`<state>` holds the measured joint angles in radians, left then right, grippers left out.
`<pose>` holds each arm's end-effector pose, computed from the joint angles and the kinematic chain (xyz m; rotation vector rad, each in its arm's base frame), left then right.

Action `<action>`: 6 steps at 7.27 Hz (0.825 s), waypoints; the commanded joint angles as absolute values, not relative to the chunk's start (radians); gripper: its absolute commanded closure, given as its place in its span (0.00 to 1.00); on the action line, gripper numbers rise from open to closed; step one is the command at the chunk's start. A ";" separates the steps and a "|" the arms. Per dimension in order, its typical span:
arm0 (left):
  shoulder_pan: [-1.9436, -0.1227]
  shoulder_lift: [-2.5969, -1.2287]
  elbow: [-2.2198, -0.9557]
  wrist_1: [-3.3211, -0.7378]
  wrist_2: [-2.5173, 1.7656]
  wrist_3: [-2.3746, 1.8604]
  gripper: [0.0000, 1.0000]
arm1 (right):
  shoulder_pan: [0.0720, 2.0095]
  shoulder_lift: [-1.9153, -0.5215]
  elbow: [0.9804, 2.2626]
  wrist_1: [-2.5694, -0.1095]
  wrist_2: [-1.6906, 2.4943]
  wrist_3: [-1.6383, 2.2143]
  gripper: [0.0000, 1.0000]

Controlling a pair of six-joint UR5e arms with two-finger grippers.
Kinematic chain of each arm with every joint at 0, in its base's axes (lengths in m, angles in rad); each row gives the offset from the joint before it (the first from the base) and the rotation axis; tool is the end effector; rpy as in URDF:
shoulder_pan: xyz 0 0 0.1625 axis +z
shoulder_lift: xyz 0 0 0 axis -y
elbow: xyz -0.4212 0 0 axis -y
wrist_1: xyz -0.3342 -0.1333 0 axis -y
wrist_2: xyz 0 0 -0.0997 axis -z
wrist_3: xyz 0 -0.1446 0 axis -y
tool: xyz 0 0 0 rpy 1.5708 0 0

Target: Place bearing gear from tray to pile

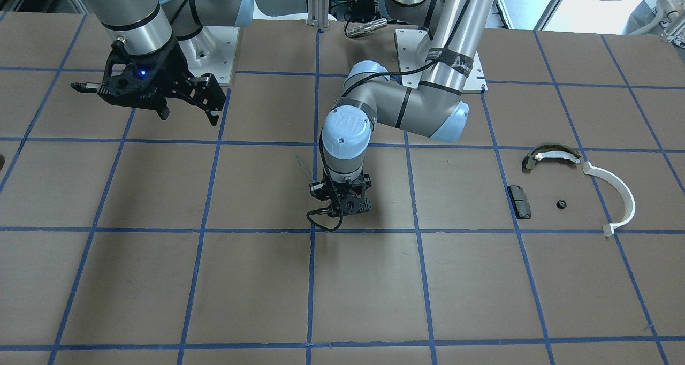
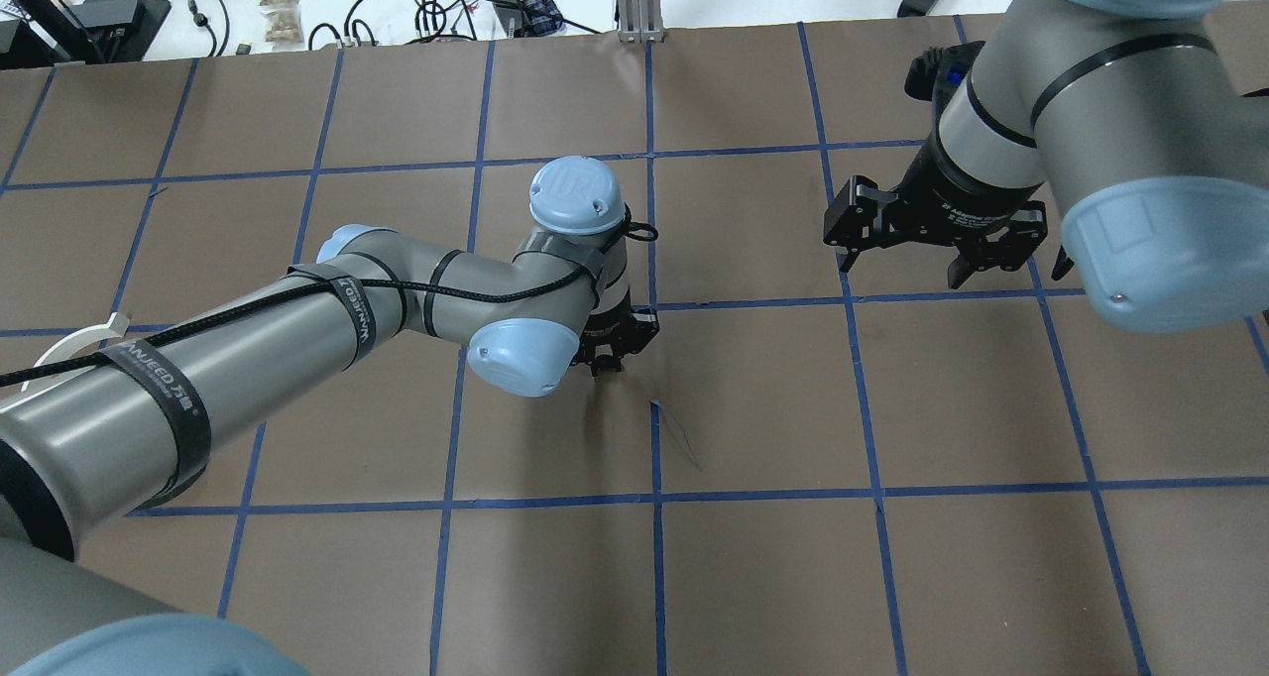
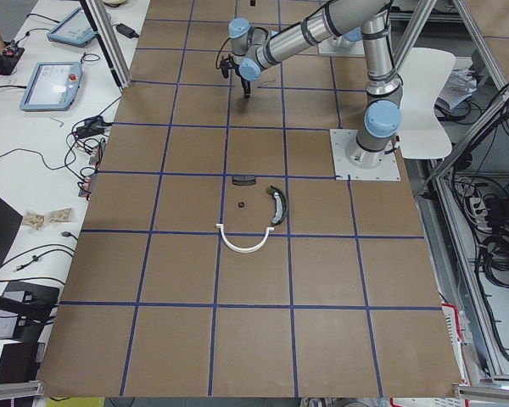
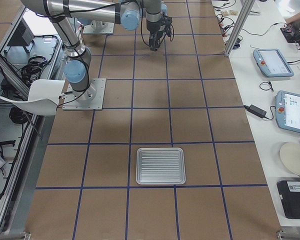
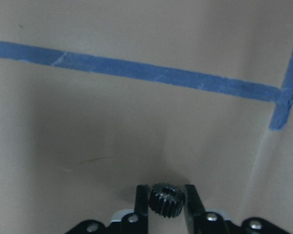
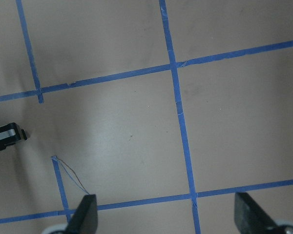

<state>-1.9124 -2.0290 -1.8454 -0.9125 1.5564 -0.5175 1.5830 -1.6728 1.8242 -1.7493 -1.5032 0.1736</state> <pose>-0.3029 -0.4478 0.1651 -0.2750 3.1094 0.1151 0.1478 -0.3893 0.3896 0.2462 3.0617 -0.0318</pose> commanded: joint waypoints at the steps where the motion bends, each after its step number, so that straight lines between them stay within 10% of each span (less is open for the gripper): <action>1: -1.907 -2.020 -1.838 -0.894 1.560 -0.509 0.96 | 1.582 -1.672 1.798 -1.726 -1.528 0.161 0.00; 6: -1.584 -1.860 -1.833 -1.150 1.586 -0.071 0.96 | 1.502 -1.680 1.727 -1.583 -1.532 0.075 0.00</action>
